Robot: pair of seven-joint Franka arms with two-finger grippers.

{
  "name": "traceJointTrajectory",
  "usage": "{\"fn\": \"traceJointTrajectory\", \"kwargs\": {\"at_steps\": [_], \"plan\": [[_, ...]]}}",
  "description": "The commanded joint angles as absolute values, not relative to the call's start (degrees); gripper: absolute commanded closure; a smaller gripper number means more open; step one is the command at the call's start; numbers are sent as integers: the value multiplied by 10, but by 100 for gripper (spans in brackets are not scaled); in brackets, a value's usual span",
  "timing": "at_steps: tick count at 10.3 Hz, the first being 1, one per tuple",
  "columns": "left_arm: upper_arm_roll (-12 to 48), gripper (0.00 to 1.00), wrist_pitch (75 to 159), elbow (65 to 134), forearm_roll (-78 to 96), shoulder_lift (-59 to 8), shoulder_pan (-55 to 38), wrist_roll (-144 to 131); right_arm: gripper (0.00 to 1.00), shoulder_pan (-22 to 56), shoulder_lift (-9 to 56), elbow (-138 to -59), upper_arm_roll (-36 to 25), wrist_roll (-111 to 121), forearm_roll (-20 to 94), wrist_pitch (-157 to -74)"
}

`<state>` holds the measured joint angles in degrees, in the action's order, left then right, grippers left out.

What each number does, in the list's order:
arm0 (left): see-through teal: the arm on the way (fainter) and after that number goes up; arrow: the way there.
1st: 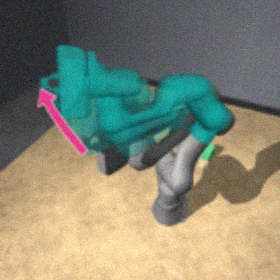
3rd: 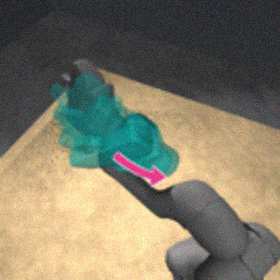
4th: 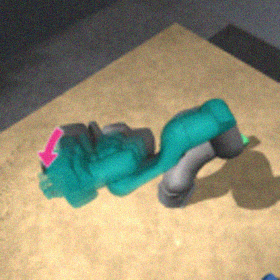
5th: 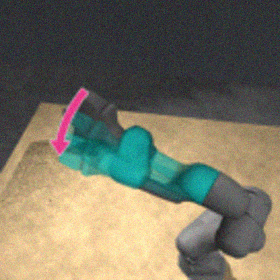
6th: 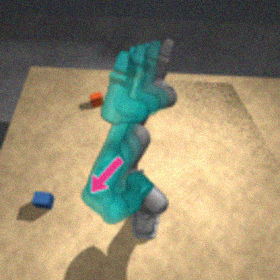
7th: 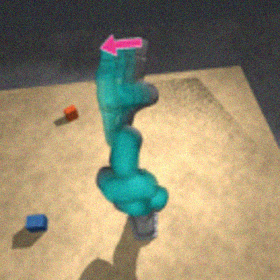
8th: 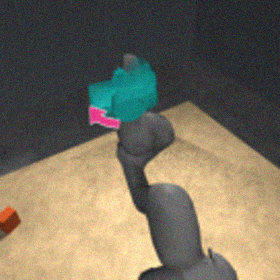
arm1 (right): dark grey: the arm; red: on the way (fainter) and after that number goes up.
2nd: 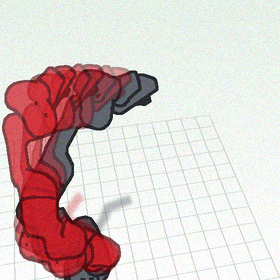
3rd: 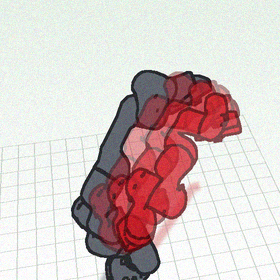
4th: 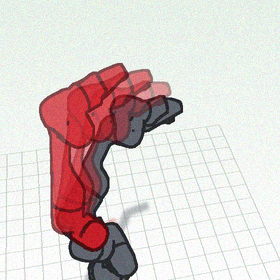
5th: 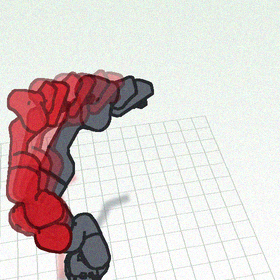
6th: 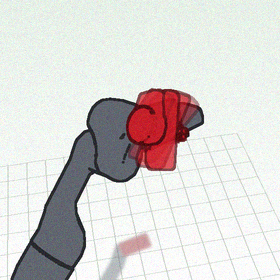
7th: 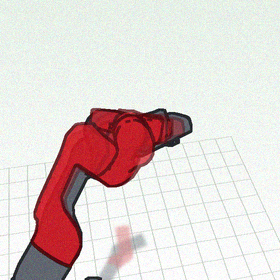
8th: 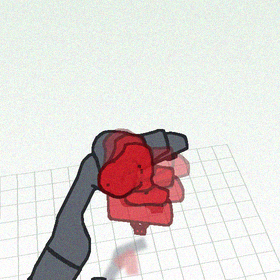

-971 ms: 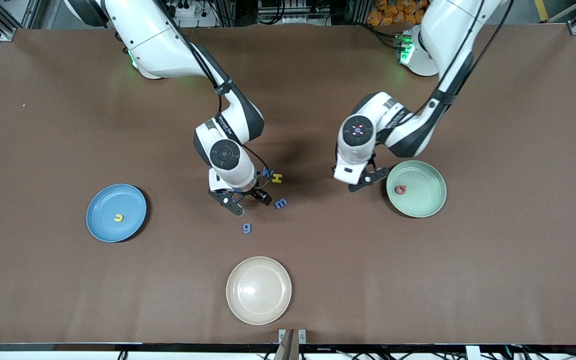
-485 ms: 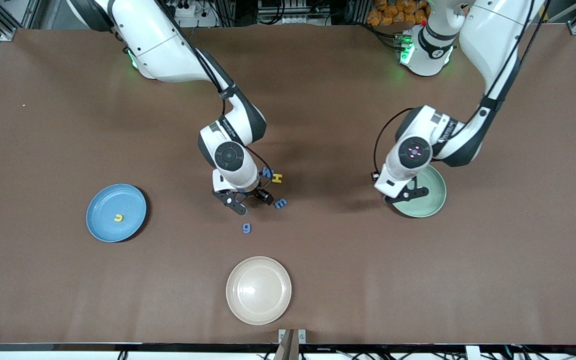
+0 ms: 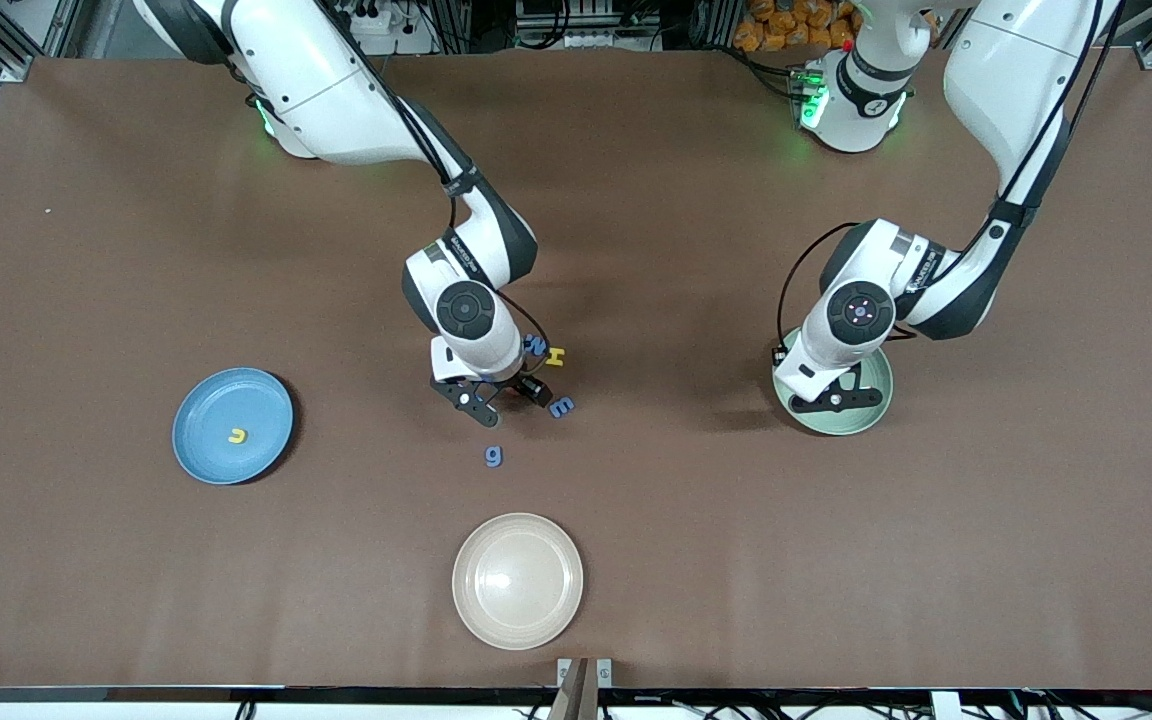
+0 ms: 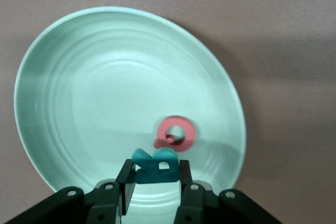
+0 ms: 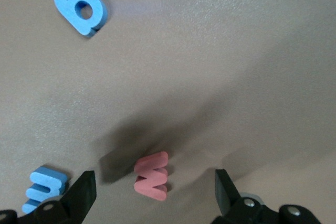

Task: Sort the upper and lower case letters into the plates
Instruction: 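Release the R on the green plate while the right gripper grasps pink m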

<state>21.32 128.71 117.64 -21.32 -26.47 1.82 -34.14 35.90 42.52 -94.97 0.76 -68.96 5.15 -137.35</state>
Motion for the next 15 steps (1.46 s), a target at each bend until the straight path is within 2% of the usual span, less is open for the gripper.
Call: {"fn": "traceJointTrajectory", "kwargs": {"at_steps": [1, 2, 3, 5, 10, 12, 15], "plan": [[223, 56, 1303, 1190, -236, -260, 64, -261, 0, 365, 425, -952, 4, -690, 52, -1378], [223, 17, 1306, 1187, -236, -263, 71, -241, 39, 365, 425, -953, 4, -690, 52, -1378], [223, 0, 1306, 1187, -236, -264, 71, -240, 99, 366, 425, -958, 4, -691, 52, -1389], [225, 0, 1306, 1186, -229, -263, 66, -243, 100, 368, 424, -986, 4, -690, 52, -1435], [275, 0, 1306, 1180, -167, -265, 34, -382, 100, 360, 409, -986, 4, -674, 53, -1429], [275, 0, 1306, 1160, -166, -281, -22, -472, 100, 336, 389, -982, 2, -652, 53, -1409], [275, 0, 1306, 1116, -165, -310, -101, -631, 100, 281, 343, -954, 2, -565, 54, -1326]]}}
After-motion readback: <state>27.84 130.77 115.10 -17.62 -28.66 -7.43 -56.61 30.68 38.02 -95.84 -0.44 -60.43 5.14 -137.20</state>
